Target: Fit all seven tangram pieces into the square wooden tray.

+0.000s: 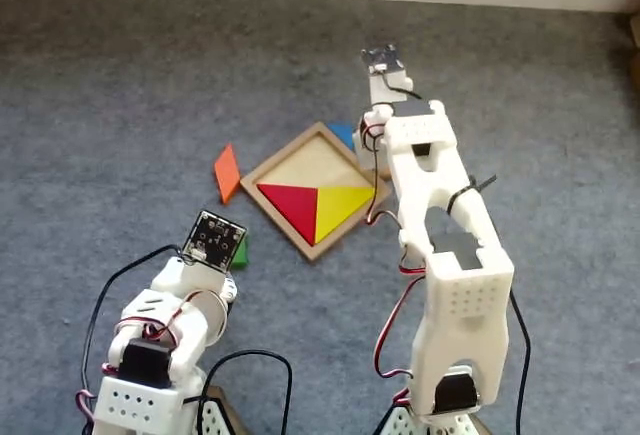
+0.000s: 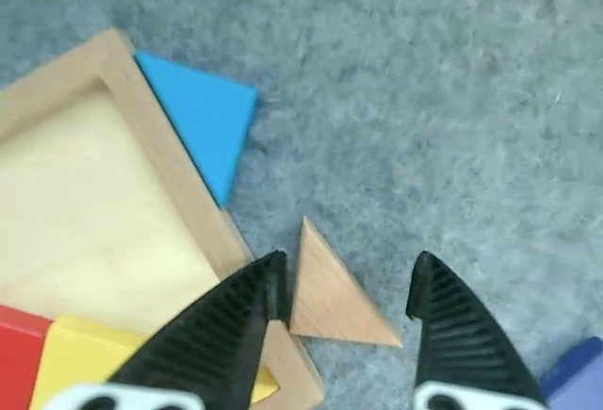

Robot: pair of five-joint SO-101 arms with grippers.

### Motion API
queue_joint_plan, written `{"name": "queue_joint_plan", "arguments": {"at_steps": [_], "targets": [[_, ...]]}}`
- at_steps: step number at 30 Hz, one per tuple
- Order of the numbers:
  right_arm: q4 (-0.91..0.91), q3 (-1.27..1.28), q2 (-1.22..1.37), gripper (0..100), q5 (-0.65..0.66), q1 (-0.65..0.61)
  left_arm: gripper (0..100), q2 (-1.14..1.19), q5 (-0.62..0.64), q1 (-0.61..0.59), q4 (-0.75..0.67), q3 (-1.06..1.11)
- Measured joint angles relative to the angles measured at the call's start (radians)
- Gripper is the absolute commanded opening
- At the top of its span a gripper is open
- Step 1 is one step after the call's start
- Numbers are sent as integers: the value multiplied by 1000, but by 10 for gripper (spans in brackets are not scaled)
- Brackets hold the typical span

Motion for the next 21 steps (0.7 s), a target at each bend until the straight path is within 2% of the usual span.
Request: {"name": "queue_joint_plan", "arguments": {"at_steps": [6, 13, 21], "targets": [[11, -34, 103, 180, 48, 8, 8, 0, 0, 0, 0, 0], [201, -252, 199, 31, 104, 31, 8, 0, 0, 0, 0, 0], [374, -422, 233, 7, 106, 41, 8, 0, 0, 0, 0, 0]]}}
